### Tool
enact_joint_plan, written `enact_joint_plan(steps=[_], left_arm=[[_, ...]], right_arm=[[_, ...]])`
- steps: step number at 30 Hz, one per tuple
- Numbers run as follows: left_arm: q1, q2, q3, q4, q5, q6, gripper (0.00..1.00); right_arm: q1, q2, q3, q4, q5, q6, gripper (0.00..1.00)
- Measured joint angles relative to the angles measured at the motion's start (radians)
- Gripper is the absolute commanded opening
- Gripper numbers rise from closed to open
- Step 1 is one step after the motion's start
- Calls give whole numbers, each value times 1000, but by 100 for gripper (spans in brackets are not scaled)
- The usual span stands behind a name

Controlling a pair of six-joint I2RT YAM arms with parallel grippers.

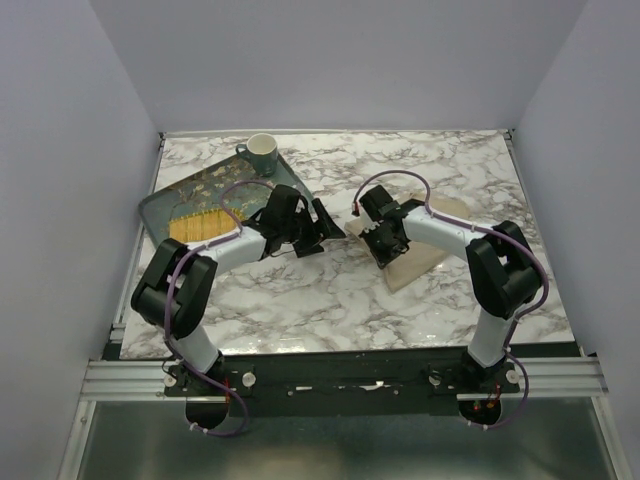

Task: Fold the napkin, place the utensils inside, and roll it up
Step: Roll the napkin with the utensil

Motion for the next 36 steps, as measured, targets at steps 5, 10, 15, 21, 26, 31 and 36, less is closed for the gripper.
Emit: enact_joint_plan(steps=[5, 10, 15, 21, 26, 31, 36], left_arm=[[-15, 42, 0, 26, -9, -26, 89], [-41, 113, 1, 71, -14, -61, 89], [-72, 164, 21, 106, -16, -75, 89], [-86, 166, 22, 136, -17, -68, 85], [-77, 166, 31, 124, -20, -43, 80], [-66, 166, 102, 72, -23, 2, 66], [-62, 217, 200, 63, -23, 29, 63]], right_arm=[[-13, -3, -19, 49, -120, 60, 1], [-39, -12, -47, 81, -194, 95, 1], [-57, -25, -66, 100, -218, 137, 29], [-57, -75, -89, 106, -214, 169, 44], [-57, -147, -89, 104, -214, 200, 58], [-68, -257, -102, 103, -200, 254, 61], [-183, -347, -161, 108, -173, 330, 59]])
